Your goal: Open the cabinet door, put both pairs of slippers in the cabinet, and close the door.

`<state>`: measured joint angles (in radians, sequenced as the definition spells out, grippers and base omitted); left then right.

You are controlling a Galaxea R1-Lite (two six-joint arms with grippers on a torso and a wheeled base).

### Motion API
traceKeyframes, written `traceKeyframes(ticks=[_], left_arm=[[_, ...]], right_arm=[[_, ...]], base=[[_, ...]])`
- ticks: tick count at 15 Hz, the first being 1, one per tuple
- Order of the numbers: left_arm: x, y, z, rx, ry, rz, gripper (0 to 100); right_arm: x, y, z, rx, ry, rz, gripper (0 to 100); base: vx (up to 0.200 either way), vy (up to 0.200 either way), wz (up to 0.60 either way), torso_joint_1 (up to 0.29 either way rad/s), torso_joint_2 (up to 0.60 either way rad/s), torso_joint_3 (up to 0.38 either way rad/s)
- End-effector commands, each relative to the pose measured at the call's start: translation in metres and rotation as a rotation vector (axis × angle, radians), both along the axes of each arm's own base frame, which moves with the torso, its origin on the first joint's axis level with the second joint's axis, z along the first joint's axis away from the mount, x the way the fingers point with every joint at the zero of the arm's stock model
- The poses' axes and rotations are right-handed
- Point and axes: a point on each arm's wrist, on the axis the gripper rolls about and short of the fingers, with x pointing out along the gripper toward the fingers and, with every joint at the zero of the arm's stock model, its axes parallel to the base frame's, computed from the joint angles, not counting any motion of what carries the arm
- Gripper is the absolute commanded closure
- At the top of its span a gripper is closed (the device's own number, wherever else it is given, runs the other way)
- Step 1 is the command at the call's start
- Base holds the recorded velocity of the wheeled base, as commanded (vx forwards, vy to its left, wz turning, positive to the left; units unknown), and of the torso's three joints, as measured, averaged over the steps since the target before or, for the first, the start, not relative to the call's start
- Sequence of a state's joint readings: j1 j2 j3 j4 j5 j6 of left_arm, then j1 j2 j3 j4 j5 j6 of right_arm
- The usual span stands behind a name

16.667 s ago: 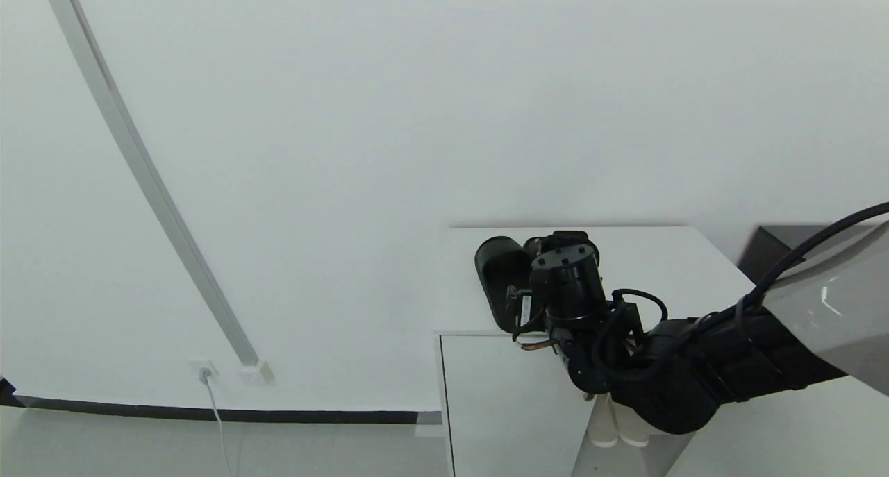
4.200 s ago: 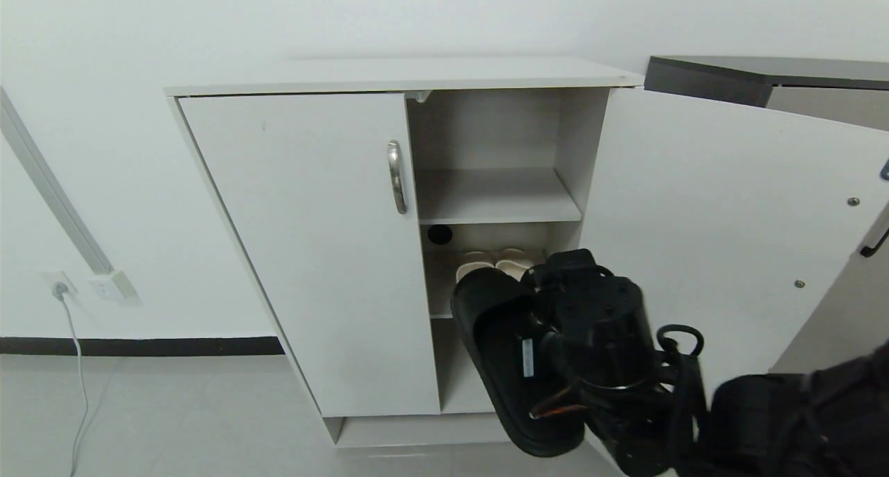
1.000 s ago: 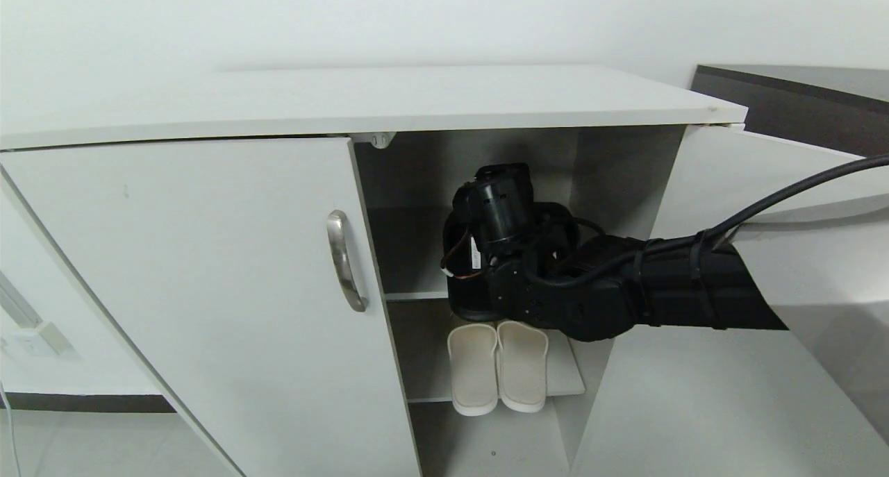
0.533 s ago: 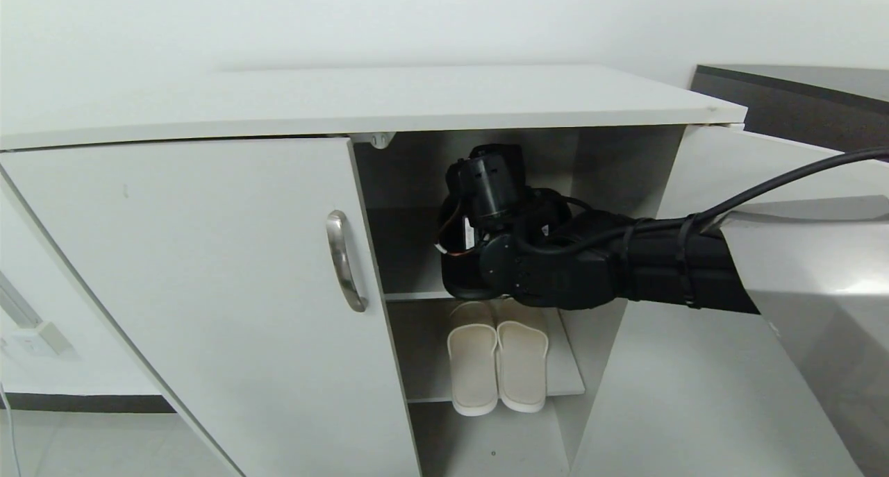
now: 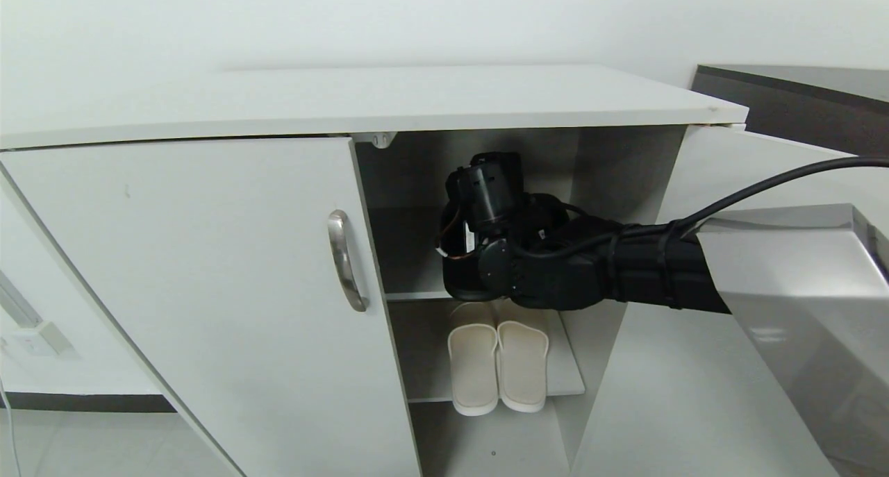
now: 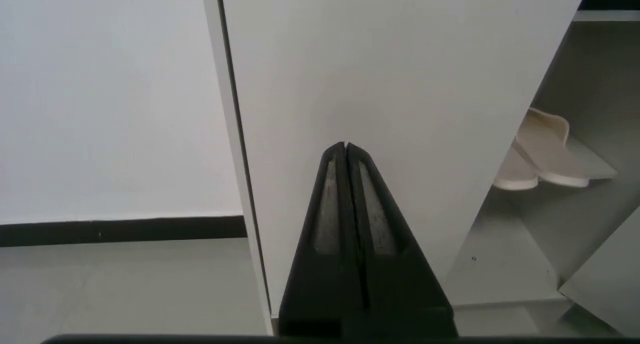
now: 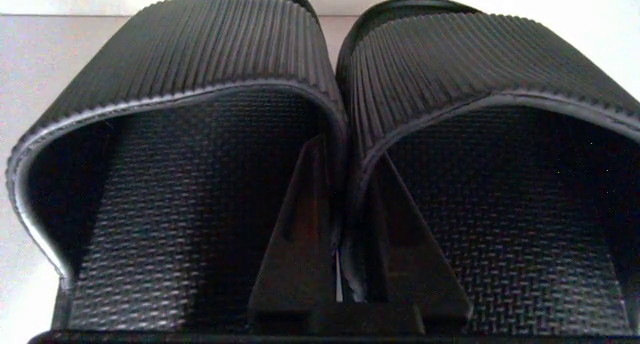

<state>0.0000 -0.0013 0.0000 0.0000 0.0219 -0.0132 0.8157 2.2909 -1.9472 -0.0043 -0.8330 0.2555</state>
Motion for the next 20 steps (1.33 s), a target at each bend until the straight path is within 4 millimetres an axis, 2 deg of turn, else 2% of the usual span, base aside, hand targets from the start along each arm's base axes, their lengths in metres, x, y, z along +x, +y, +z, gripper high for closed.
traceKeyframes(ticks=[1, 4, 5, 10, 13, 19, 20], left_arm=[[0.0, 0.0, 0.0, -0.001, 0.001, 0.001, 100], [0.0, 0.0, 0.0, -0.001, 0.0, 0.001, 100], [0.0, 0.0, 0.0, -0.001, 0.0, 0.001, 100], [0.0, 0.0, 0.0, -0.001, 0.001, 0.001, 100], [0.0, 0.0, 0.0, -0.001, 0.001, 0.001, 100], [0.0, 0.0, 0.0, -0.001, 0.001, 0.001, 100], [0.0, 0.0, 0.0, -0.001, 0.0, 0.001, 100]], right_arm=[[0.001, 0.0, -0.002, -0.001, 0.003, -0.003, 100], [0.002, 0.0, -0.004, 0.001, 0.003, -0.004, 100], [0.002, 0.0, -0.004, -0.001, 0.004, -0.004, 0], [-0.001, 0.0, -0.004, -0.007, 0.01, 0.0, 0], [-0.007, -0.004, 0.002, -0.005, 0.008, 0.004, 0], [-0.057, -0.01, 0.017, -0.005, 0.031, 0.066, 0], [-0.077, -0.013, 0.019, -0.002, 0.038, 0.091, 0]], base=[[0.0, 0.0, 0.0, 0.0, 0.0, 0.0], [0.0, 0.0, 0.0, 0.0, 0.0, 0.0], [0.0, 0.0, 0.0, 0.0, 0.0, 0.0], [0.0, 0.0, 0.0, 0.0, 0.0, 0.0], [0.0, 0.0, 0.0, 0.0, 0.0, 0.0], [0.0, 0.0, 0.0, 0.0, 0.0, 0.0], [0.0, 0.0, 0.0, 0.0, 0.0, 0.0]])
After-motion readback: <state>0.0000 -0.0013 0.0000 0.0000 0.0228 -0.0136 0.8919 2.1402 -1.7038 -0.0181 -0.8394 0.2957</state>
